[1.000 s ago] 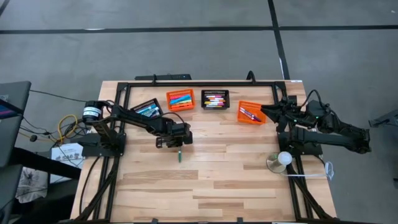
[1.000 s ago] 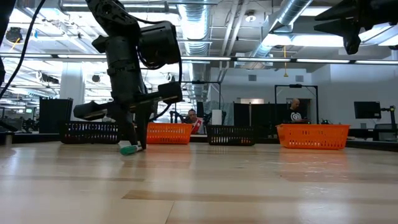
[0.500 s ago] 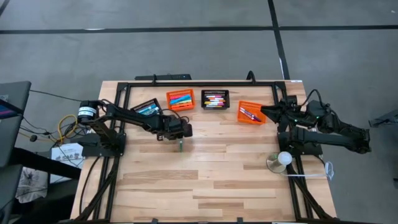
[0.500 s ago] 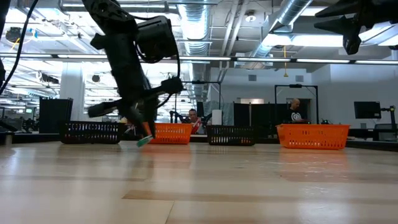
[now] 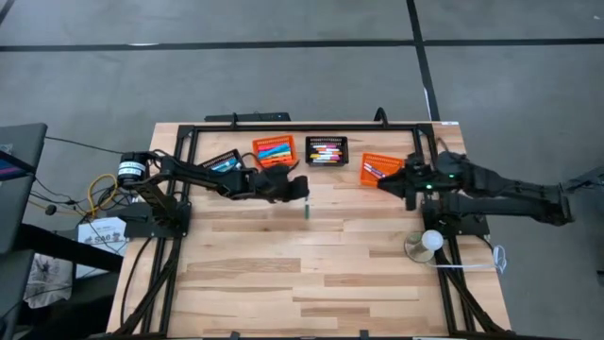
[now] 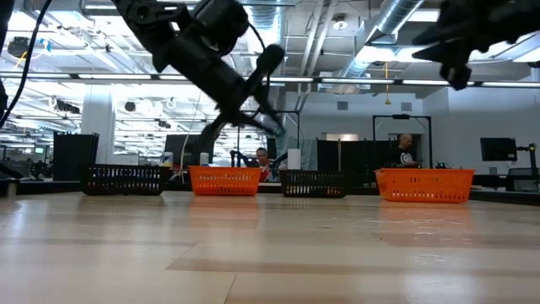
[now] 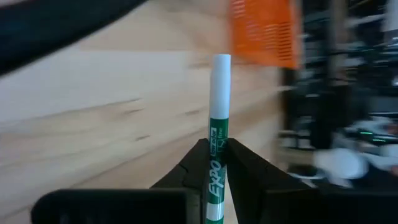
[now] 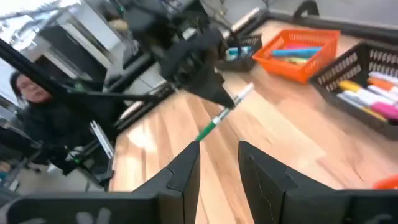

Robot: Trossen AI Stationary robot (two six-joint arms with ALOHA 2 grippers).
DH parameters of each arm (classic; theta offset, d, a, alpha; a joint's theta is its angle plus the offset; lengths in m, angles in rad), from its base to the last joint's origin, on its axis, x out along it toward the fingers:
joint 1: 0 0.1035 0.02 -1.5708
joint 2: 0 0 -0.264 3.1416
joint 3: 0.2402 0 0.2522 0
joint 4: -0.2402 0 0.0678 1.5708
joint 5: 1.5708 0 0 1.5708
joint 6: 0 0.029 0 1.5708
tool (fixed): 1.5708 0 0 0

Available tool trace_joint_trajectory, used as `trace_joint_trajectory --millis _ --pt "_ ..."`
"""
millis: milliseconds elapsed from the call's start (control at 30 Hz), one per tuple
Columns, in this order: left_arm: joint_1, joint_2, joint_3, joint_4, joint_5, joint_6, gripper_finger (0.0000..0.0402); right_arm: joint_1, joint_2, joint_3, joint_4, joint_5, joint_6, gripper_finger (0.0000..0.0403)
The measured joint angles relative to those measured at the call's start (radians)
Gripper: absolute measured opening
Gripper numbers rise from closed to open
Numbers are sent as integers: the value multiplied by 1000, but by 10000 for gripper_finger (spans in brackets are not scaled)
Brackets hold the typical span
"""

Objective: Pick & Place Markers
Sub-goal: Put the small green marker pen into the right orange bin

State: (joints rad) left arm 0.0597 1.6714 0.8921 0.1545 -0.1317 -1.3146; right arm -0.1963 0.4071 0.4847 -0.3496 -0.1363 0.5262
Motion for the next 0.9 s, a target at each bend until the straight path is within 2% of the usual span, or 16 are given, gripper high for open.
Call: trace_joint_trajectory --millis 167,400,567,900 --pt "0 -2 1 146 3 2 41 0 157 0 159 -54 -10 120" --pt "0 -2 1 289 12 2 45 -1 342 0 292 -83 71 195" --pt "0 -2 3 389 13 2 43 0 457 0 411 -128 131 231" --pt "-1 -2 3 440 13 2 44 0 636 0 615 -154 189 244"
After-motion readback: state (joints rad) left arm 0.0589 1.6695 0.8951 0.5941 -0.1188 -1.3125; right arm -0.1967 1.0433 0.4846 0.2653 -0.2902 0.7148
